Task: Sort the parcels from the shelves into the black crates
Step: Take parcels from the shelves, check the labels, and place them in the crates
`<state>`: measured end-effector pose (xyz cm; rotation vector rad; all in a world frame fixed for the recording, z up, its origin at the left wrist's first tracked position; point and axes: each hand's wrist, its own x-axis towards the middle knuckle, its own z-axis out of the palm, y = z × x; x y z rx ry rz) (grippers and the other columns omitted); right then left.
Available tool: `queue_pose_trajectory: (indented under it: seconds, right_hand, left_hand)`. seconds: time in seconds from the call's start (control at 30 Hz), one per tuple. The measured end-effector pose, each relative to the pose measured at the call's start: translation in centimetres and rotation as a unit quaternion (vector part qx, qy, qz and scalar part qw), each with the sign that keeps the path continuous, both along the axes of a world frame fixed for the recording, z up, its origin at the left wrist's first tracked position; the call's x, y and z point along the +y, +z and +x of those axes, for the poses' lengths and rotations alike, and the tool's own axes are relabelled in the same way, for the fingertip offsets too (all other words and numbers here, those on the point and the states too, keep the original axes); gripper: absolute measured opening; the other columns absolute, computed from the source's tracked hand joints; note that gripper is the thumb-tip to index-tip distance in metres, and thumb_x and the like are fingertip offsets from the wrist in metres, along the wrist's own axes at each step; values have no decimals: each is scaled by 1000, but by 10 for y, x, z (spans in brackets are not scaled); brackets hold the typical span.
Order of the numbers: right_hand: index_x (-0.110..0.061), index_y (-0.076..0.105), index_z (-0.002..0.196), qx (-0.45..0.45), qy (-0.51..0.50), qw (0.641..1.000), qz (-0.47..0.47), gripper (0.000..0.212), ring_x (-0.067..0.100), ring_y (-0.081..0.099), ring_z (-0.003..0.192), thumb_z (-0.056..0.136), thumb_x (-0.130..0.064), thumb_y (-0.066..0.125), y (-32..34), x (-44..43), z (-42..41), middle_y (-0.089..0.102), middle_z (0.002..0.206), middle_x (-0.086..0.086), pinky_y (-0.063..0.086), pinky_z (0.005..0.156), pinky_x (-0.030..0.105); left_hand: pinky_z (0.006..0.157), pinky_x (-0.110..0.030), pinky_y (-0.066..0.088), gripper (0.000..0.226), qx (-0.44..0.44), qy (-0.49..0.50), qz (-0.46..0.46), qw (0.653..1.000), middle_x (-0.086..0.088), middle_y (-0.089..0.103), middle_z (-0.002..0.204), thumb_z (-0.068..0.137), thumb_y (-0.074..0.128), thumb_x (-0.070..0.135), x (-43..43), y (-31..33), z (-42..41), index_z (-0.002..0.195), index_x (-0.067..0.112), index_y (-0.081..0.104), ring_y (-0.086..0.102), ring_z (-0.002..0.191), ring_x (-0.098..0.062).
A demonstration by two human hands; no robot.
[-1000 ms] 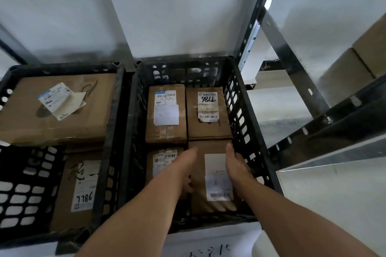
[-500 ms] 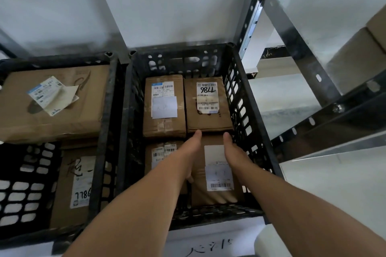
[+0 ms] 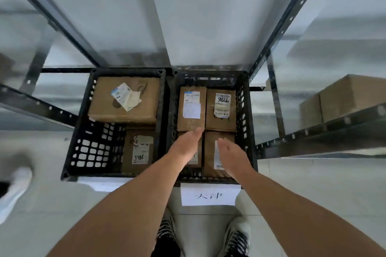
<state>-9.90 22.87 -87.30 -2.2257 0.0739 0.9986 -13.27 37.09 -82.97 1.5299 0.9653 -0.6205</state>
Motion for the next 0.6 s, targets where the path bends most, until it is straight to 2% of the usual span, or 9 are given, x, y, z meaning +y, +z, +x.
queue_pose_trajectory:
  seconds: [0.07,0.13,0.17,0.23,0.3,0.37,0.47,0.6]
  right_hand:
    - [-16,60,120,-8,49,999,5,41,26,57,116,108,-43,32,58,7,-8,61,117,10,43,106,39]
    - [-12,58,131,-26,98,995,-18,48,29,55,122,108,-44,31,115,15,-14,60,124,12,40,100,33]
    - [-13,56,133,-42,120,991,-29,52,29,54,125,106,-48,29,141,19,-15,59,126,10,41,103,36]
    - [-20,51,140,-76,177,980,-52,56,27,47,133,104,-54,25,189,26,-15,55,137,7,40,111,49]
    - [-27,42,147,-119,256,955,-87,55,26,36,141,104,-55,23,235,34,-15,46,149,5,32,115,56]
    - [-27,31,155,-171,328,921,-119,58,28,25,149,104,-55,21,286,43,-16,35,159,7,25,118,58]
    - [-27,11,162,-232,373,892,-110,65,28,3,157,105,-56,21,363,62,-23,13,169,5,13,123,58]
    - [-35,0,162,-326,422,842,-86,64,29,-2,157,105,-56,21,447,84,-41,2,171,2,8,123,61]
  left_hand:
    - [118,-47,26,85,-9,-25,44,999,-4,36,157,86,27,74,2,54,-10,153,23,32,35,143,-25]
    - [112,-35,29,74,-11,-44,92,995,-3,37,157,93,30,67,5,114,-19,154,25,28,36,142,-26]
    - [105,-29,29,65,-14,-55,120,991,-3,36,156,100,31,57,8,140,-25,155,24,26,35,142,-26]
    - [111,-33,27,61,-14,-78,180,981,-5,31,160,104,32,49,15,190,-36,157,19,22,29,146,-26]
    - [118,-43,26,65,-11,-99,239,966,-9,30,160,101,32,53,21,236,-46,155,17,26,28,145,-28]
    - [117,-48,27,67,-6,-110,296,949,-9,29,160,99,31,55,28,281,-59,154,18,27,29,145,-29]
    - [119,-51,21,66,-2,-131,359,924,-3,12,165,99,29,54,37,349,-82,157,23,18,16,150,-29]
    - [123,-48,6,74,-29,-90,418,904,-1,1,167,100,27,58,48,426,-114,158,26,-4,-3,153,-23]
